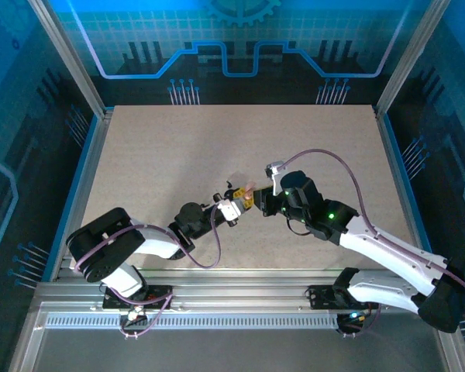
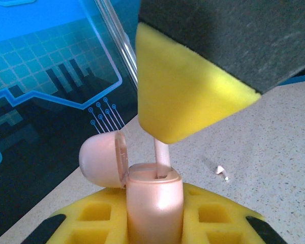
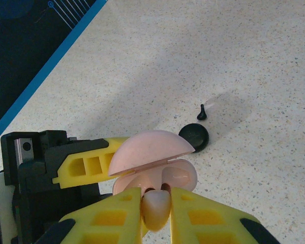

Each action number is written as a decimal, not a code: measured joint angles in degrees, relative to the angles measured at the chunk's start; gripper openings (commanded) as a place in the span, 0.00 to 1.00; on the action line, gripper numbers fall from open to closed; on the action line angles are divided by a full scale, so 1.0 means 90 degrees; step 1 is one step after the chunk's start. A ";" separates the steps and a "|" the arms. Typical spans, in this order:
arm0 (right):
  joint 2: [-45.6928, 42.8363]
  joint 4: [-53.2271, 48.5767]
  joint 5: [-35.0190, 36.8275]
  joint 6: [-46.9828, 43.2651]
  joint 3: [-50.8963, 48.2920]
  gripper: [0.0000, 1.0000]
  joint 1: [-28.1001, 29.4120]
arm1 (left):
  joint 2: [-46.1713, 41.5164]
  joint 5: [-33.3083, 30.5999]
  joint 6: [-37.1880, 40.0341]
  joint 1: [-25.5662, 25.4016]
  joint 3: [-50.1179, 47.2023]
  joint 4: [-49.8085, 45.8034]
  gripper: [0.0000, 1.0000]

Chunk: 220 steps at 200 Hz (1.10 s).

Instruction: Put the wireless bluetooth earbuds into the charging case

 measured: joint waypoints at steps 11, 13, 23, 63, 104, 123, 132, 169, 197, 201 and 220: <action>0.0002 0.0000 0.0000 0.0000 0.0002 0.19 0.0000 | 0.0000 0.0000 0.0041 -0.0002 0.0000 0.0000 0.14; 0.0002 0.0000 0.0000 0.0000 0.0002 0.19 0.0002 | 0.0000 -0.0002 0.0046 -0.0002 0.0000 0.0000 0.14; 0.0012 0.0000 0.0002 0.0000 0.0002 0.19 0.0010 | 0.0000 -0.0007 0.0090 -0.0005 0.0000 -0.0002 0.14; 0.0107 -0.0041 0.0051 0.0002 0.0073 0.18 0.0029 | 0.0000 -0.0092 0.0136 -0.0012 -0.0005 -0.0007 0.14; 0.0294 -0.0151 0.0129 0.0010 0.0228 0.18 0.0073 | 0.0000 -0.0175 0.0136 -0.0012 -0.0010 -0.0073 0.14; 0.0379 -0.0260 0.0226 0.0083 0.0328 0.17 0.0114 | 0.0000 -0.0231 0.0138 -0.0012 -0.0012 -0.0078 0.14; 0.0418 -0.0313 0.0267 0.0134 0.0379 0.18 0.0126 | 0.0000 -0.0257 0.0143 -0.0012 -0.0012 -0.0085 0.14; 0.0498 -0.0435 0.0342 0.0301 0.0483 0.18 0.0180 | 0.0000 -0.0287 0.0158 -0.0012 -0.0017 -0.0090 0.14; 0.0512 -0.0517 0.0420 0.0321 0.0503 0.18 0.0209 | 0.0000 -0.0287 0.0158 -0.0027 -0.0041 -0.0090 0.14; 0.0510 -0.0532 0.0435 0.0321 0.0503 0.18 0.0211 | 0.0000 -0.0287 0.0158 -0.0029 -0.0041 -0.0090 0.14; 0.0474 -0.0578 0.0469 0.0321 0.0503 0.19 0.0221 | 0.0000 -0.0284 0.0160 -0.0039 -0.0041 -0.0085 0.14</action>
